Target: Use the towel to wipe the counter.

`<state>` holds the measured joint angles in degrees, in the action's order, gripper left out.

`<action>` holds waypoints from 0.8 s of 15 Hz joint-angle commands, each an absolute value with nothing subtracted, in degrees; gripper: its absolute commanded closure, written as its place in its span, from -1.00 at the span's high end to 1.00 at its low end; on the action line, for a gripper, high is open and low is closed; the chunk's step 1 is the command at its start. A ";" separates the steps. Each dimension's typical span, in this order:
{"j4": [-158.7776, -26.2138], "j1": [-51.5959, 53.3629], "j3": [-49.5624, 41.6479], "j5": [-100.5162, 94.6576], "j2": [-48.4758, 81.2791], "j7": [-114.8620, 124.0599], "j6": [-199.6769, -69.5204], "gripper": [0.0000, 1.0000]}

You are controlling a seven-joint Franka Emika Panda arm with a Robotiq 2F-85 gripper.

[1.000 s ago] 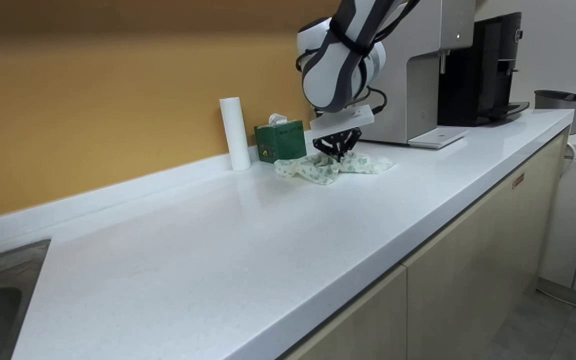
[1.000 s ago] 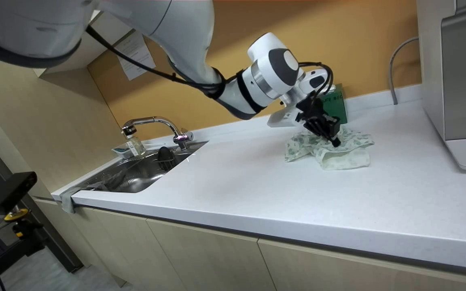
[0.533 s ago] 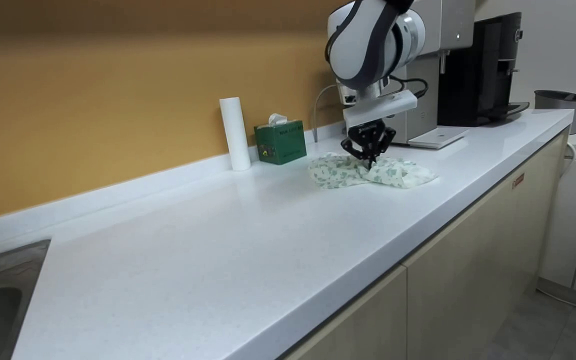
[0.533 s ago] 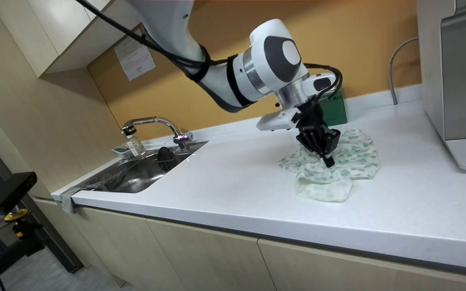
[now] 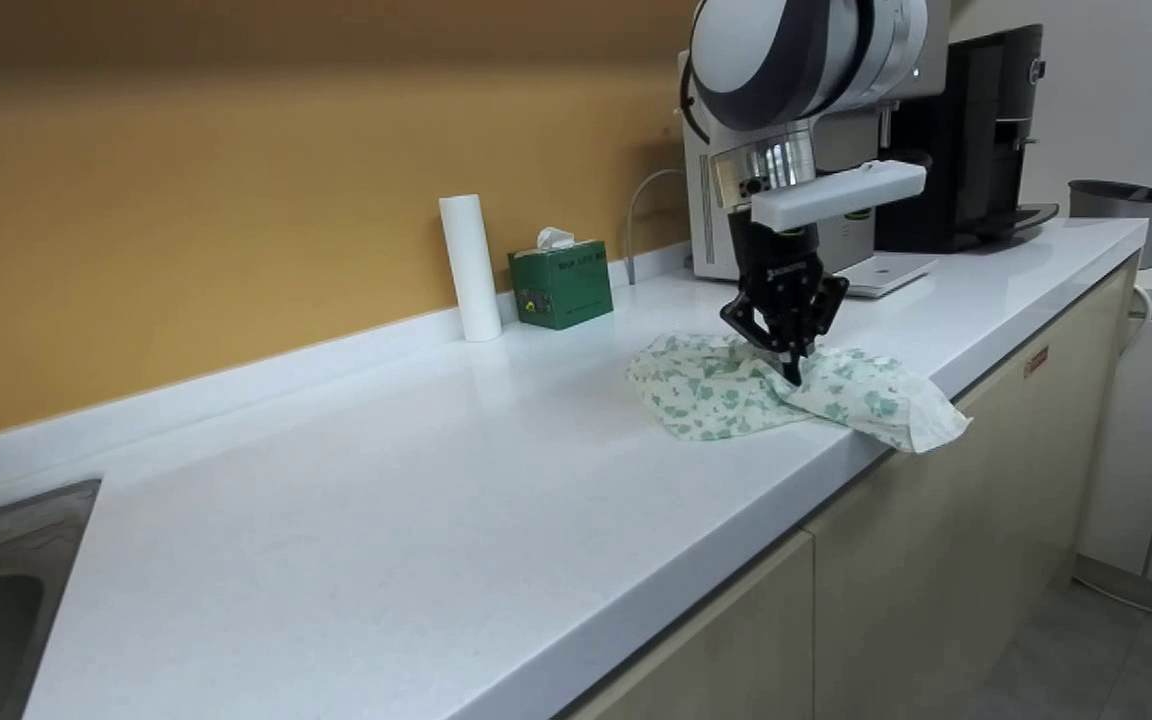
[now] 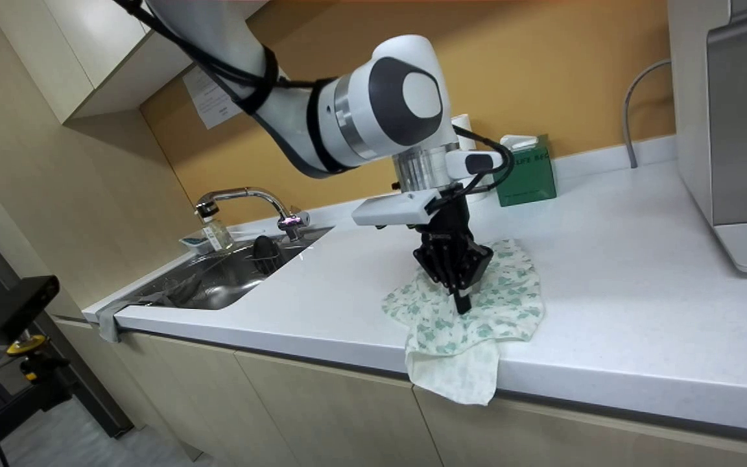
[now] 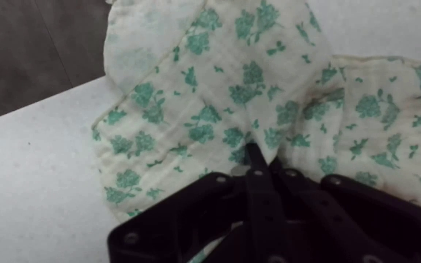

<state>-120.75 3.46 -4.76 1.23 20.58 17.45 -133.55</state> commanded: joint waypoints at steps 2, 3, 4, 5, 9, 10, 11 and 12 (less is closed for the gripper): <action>-122.31 3.32 -3.88 1.47 21.36 18.98 -137.15 -0.99; -121.68 3.35 -3.86 1.74 22.10 19.54 -138.76 -0.99; -121.24 3.50 -3.91 1.67 22.68 20.07 -140.36 -0.99; -120.60 3.55 -3.80 1.89 23.35 20.27 -141.83 -0.99; -118.88 4.11 -3.63 1.87 24.64 20.39 -146.05 -0.99; -118.88 4.13 -3.50 1.92 24.27 19.89 -146.18 -0.99; -119.20 4.21 -3.44 1.76 23.53 19.41 -145.95 -0.45; -119.44 4.33 -3.42 1.53 22.93 19.20 -145.67 -0.43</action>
